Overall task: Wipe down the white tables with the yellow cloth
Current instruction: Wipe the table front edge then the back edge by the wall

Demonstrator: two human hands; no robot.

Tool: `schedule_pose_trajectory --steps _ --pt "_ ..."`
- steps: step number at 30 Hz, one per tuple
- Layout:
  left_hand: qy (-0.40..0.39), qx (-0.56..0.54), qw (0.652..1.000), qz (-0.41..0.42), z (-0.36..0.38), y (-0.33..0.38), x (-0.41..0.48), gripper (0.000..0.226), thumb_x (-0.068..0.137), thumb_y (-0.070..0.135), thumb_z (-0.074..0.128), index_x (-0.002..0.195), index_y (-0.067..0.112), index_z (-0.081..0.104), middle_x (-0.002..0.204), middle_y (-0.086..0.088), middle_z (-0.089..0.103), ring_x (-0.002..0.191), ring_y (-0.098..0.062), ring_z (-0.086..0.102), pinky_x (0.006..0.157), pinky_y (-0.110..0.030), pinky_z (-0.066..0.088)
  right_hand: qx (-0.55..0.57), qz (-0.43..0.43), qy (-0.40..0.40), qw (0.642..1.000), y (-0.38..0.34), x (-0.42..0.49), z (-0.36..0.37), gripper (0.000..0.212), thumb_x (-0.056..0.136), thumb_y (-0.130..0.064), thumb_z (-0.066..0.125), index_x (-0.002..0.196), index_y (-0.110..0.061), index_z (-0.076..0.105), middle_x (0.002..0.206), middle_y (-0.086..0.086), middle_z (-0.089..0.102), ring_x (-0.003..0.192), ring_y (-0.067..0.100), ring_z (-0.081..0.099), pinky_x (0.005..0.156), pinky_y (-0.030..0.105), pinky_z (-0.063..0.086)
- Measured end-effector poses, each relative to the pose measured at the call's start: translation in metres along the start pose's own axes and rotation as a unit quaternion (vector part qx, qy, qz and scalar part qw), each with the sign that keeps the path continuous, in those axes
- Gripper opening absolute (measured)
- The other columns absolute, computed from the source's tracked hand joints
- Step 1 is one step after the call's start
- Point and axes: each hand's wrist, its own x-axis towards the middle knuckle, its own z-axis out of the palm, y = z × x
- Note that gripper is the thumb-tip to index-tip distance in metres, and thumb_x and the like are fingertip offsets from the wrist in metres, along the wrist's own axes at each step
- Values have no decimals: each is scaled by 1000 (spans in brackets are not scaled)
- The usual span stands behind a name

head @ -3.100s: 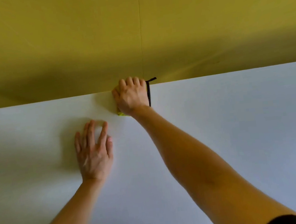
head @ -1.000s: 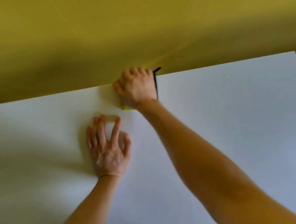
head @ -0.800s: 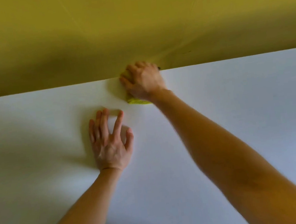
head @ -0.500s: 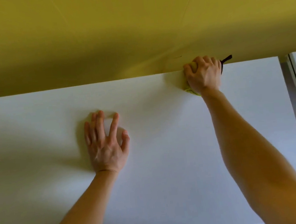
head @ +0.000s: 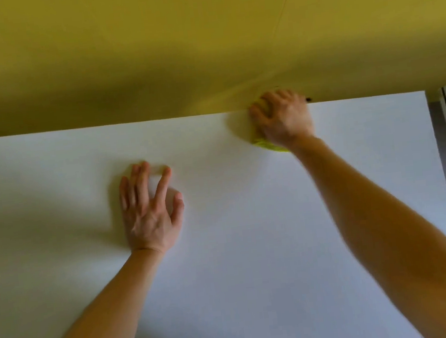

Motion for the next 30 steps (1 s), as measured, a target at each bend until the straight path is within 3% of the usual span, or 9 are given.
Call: schedule_pose_trajectory --steps 3,5,10,12,16,21,23,26,30 --pt "4 3 1000 8 1 1 0 52 107 39 56 155 22 60 174 -19 33 161 -43 31 130 -63 24 -17 95 15 995 62 -5 -30 59 96 -65 41 115 -18 72 119 15 69 119 40 57 106 49 41" --pt "-5 19 1000 15 -1 0 0 52 107 39 55 156 20 59 173 -21 33 160 -44 33 129 -63 25 -49 120 13 991 37 -5 -24 56 98 -60 41 115 -15 71 120 17 69 119 40 58 105 49 40" --pt "-17 63 998 13 -11 20 0 48 107 27 50 153 14 59 166 -16 45 157 -37 40 128 -62 28 -37 -49 -99 993 -119 -5 22 46 106 -57 43 119 -18 65 125 12 67 119 36 57 98 47 37" --pt "-6 50 998 22 -10 46 -2 47 107 23 50 151 12 60 162 -16 51 154 -38 45 127 -61 29 -9 -72 -107 992 -136 -6 22 48 107 -59 42 122 -19 64 126 10 67 120 35 57 99 47 37" --pt "-15 -4 999 40 4 118 10 51 109 29 51 156 11 55 161 -17 51 153 -37 45 127 -61 31 44 -97 -112 988 -47 2 0 50 105 -62 51 128 -20 66 125 8 67 123 34 57 101 44 40" --pt "-40 -36 997 49 31 189 18 53 109 41 55 159 25 54 168 -15 44 155 -42 42 127 -64 27 2 -10 -61 998 137 -1 -60 55 102 -67 50 131 -23 66 125 8 66 123 36 55 105 46 39" --pt "-30 -38 998 36 37 192 14 53 107 40 58 158 27 56 170 -15 41 156 -43 39 128 -64 26 -14 45 -54 997 178 -3 -77 60 98 -70 44 129 -24 66 125 9 66 124 36 53 108 47 38" --pt "-17 -26 999 38 40 190 15 53 106 39 58 157 26 58 170 -16 41 156 -44 39 127 -65 26 -52 83 -58 994 157 -1 -70 63 98 -68 34 124 -20 65 127 14 65 125 39 53 109 49 36" --pt "-14 -20 999 42 41 190 14 53 105 36 59 157 24 58 167 -18 44 156 -43 40 127 -66 27 -55 -47 -109 991 39 7 -32 54 106 -64 37 123 -20 64 127 13 66 122 37 58 101 49 37"
